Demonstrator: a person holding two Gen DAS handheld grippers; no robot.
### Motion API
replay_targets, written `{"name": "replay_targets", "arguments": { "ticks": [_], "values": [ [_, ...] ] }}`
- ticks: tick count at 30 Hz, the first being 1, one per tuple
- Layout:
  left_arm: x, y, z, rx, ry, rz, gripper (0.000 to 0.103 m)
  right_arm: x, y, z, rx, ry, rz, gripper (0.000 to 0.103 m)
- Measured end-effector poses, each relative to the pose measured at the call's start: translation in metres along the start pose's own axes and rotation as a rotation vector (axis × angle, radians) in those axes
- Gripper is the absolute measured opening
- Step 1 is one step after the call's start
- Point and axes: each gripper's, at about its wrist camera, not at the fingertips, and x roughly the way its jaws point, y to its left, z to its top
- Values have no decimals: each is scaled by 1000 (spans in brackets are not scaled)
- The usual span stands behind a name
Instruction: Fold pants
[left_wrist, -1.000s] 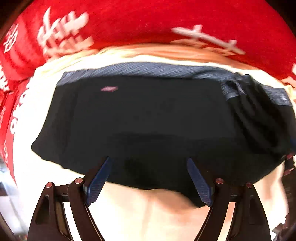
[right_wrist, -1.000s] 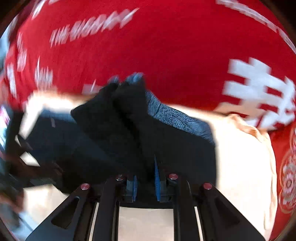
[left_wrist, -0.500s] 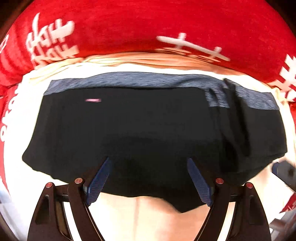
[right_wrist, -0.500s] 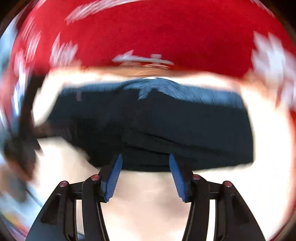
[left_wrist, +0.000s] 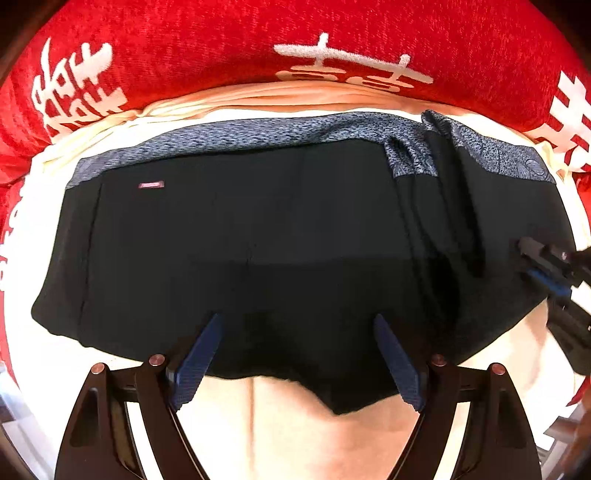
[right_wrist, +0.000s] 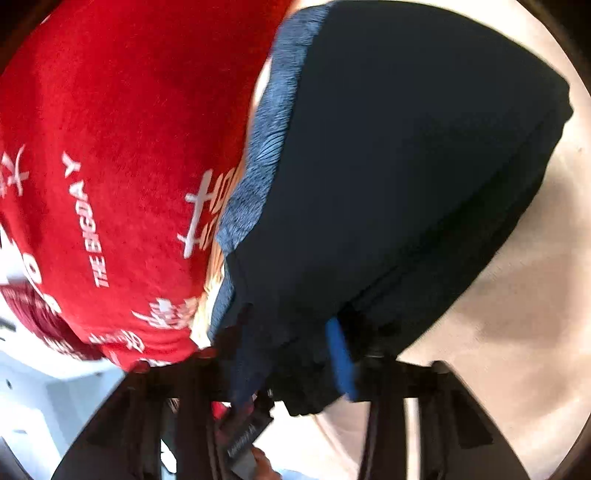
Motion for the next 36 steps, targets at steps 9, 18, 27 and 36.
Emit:
{"name": "replay_targets", "arguments": {
  "ticks": [9,18,27,36],
  "values": [
    [-3,18,0,-50,16,52,85,-4,24,-23,-184,75,-154,5],
    [-42,-13,22,22,-86,8,85,-14,52,-22,-438,186,-274,20],
    [-43,-98,60,112,-132,-83,85,-77,82,60,-588,-31,-427,17],
    [12,-97,44,19,14,-64,97,-38,51,80,-569,46,-466,17]
  ]
}}
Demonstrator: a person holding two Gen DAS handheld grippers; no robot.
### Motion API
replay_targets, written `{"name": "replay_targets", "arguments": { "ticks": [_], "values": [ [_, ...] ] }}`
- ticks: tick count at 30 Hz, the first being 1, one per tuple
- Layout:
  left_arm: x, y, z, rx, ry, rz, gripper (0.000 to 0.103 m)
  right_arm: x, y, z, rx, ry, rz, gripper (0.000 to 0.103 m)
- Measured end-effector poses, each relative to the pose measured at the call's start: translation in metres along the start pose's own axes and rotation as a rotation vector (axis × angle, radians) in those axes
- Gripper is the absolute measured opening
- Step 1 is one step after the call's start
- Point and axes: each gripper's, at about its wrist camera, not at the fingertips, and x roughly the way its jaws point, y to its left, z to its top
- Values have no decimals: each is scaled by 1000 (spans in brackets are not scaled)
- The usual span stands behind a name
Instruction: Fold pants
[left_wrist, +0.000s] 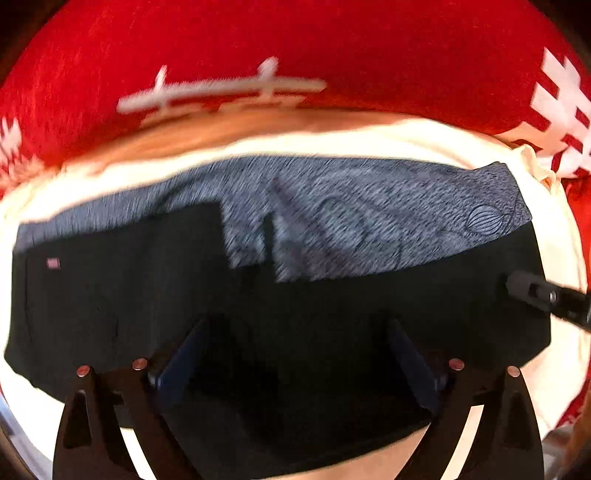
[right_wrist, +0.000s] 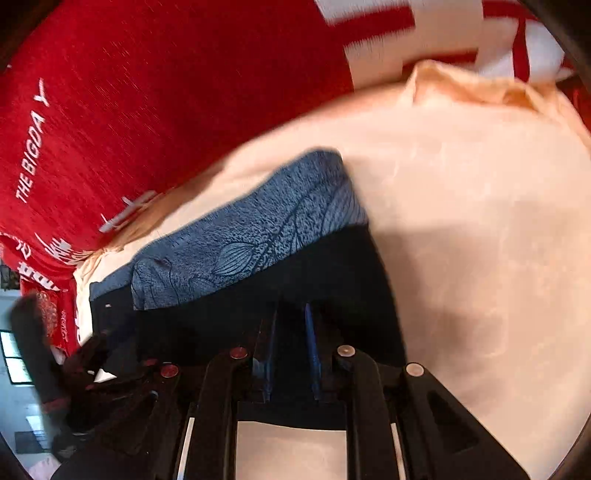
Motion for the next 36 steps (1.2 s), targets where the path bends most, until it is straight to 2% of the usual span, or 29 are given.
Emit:
{"name": "replay_targets", "arguments": {
  "ticks": [5,8,13,17,22,28,36],
  "values": [
    [-17,4,-8,24,-5,91,97,-9,5,-15,-35,47,49,17],
    [-27,5,-12,15,10,119,97,-19,8,-23,-46,57,55,17],
    [-40,8,-26,-29,27,153,97,-33,5,-39,-41,89,79,41],
    [-42,10,-36,-77,39,170,97,-35,7,-53,-79,127,57,43],
    [-46,4,-38,-129,38,181,97,-28,16,-68,-143,178,43,44],
    [-58,2,-58,-157,48,179,97,-30,19,-76,-196,185,19,48],
    [-49,41,-77,-167,77,139,97,-26,37,-88,-237,179,-46,49]
  ]
}}
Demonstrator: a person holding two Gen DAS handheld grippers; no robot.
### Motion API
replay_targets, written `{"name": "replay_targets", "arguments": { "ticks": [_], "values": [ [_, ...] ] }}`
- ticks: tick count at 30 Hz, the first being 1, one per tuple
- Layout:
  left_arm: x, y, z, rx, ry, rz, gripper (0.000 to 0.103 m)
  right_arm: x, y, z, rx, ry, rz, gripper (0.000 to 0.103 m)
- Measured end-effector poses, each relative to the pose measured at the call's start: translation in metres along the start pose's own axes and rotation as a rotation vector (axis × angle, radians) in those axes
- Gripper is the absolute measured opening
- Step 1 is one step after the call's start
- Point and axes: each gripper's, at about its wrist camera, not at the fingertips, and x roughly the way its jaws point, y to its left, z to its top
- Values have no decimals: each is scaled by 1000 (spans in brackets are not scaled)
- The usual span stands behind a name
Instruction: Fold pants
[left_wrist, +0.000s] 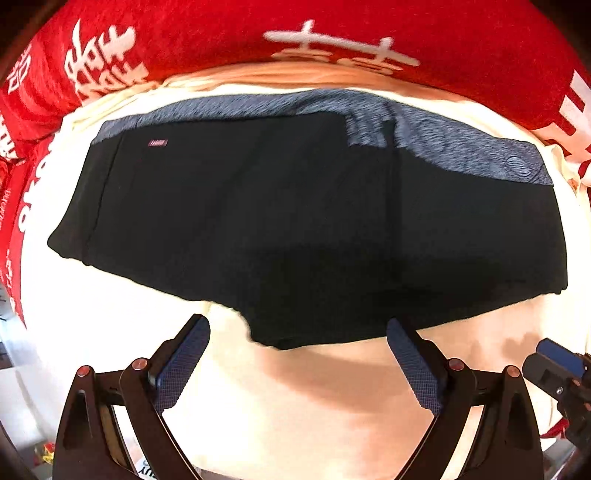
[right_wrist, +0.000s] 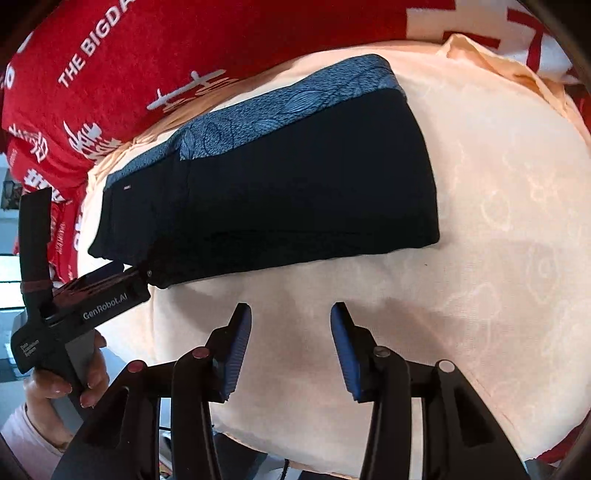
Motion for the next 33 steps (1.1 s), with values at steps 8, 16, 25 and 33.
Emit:
{"name": "replay_targets", "arguments": {
  "ticks": [8,16,25,33],
  "values": [
    [-3,79,-4,-15,-5,-22,97,23,72,-3,-14,7,-37,49],
    [0,163,-3,-105,-20,25,97,57,159,6,-86,50,-43,49],
    [8,212,-7,-250,-2,-4,97,79,216,20,-213,105,-75,63],
    [17,228,-6,-303,6,-13,97,87,240,27,-318,101,-131,80]
  ]
}}
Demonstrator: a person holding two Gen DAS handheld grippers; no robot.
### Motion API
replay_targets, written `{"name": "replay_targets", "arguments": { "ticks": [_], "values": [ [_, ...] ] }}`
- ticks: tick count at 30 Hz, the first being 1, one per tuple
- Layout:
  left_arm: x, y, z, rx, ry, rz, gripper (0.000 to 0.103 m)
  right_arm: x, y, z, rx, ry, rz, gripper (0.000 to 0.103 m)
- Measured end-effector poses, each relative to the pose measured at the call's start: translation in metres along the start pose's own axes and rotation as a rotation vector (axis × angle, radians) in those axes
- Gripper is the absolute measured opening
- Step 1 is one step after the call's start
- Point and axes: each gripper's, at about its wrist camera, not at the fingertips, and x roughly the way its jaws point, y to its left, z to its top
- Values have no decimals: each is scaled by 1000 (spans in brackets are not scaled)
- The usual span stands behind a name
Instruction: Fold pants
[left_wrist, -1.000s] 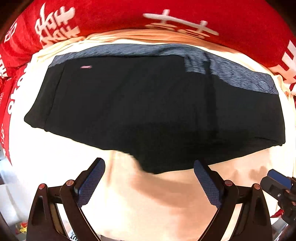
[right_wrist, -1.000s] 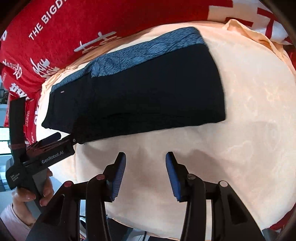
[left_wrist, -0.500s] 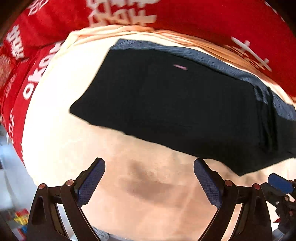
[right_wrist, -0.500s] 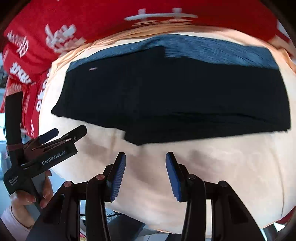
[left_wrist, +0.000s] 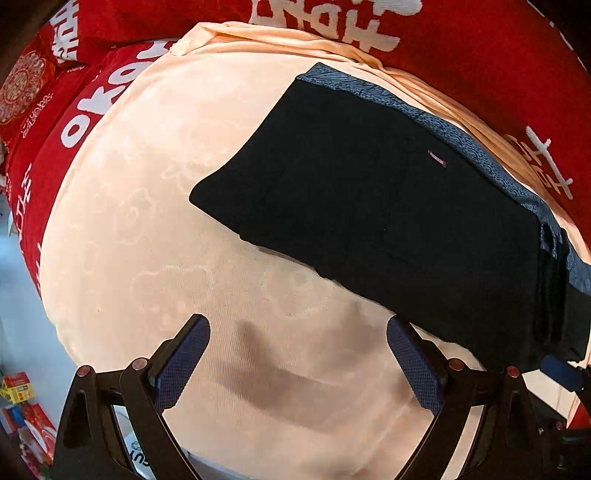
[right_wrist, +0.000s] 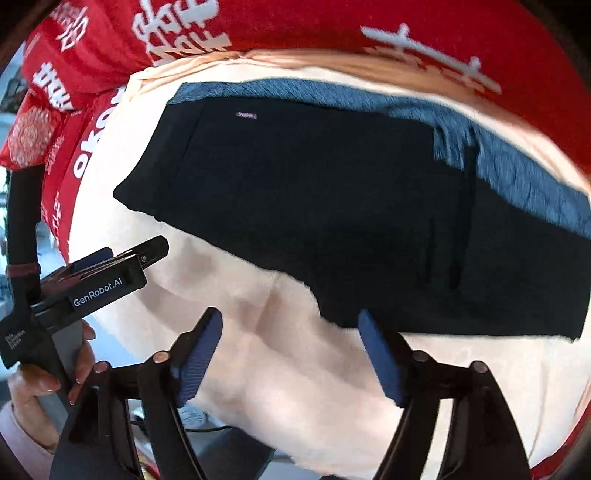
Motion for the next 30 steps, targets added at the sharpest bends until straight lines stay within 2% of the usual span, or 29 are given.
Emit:
{"name": "replay_targets", "arguments": {
  "ticks": [8,10,14,24,27,30],
  "values": [
    [14,11,19,-7,8,-5,97,6,-1,4,7,16,0,80],
    [18,15,35,-4,8,-6,97,6,0,4,3,13,3,80],
    [18,5,33,-8,9,-10,97,6,1,4,-6,13,7,80],
    [16,17,35,-29,10,-28,97,10,1,6,9,21,13,80],
    [18,26,40,-52,8,-64,97,12,-1,6,23,25,15,81],
    [19,45,42,-132,-23,-187,97,13,-1,6,18,26,18,81]
  ]
}}
